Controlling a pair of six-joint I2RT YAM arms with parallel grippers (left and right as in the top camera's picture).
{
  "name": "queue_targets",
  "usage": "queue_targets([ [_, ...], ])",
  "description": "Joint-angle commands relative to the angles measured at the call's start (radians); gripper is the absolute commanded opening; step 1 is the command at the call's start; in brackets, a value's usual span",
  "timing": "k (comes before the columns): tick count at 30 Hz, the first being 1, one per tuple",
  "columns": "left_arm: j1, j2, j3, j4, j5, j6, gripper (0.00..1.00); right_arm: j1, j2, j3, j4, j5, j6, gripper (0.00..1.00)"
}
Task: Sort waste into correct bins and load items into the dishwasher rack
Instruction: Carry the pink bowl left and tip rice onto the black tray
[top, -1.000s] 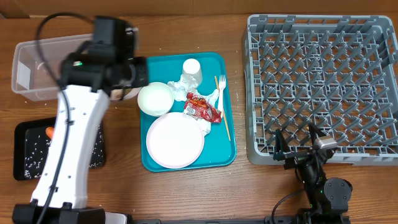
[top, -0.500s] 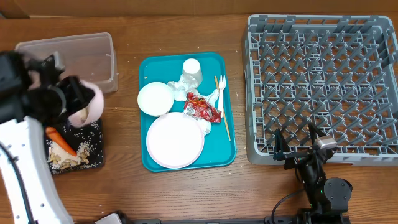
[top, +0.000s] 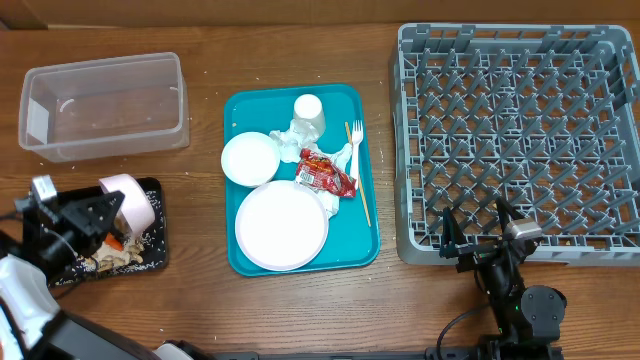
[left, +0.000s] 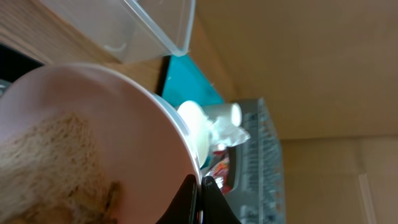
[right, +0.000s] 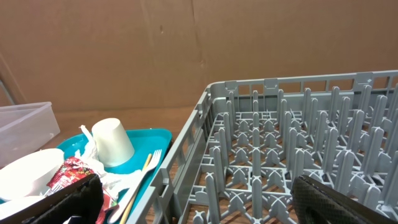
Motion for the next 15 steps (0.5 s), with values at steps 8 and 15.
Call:
queue_targets([
  [8,0.063,0.246,-0.061,0.055,0.315,-0.074,0.04,0.005,-0.010,-0.010,0.005,0.003,-0.007,1.00],
  [15,0.145,0.310,-0.061,0.084,0.360,-0.044,0.04,0.005,-0.010,-0.010,0.005,0.003,-0.007,1.00],
])
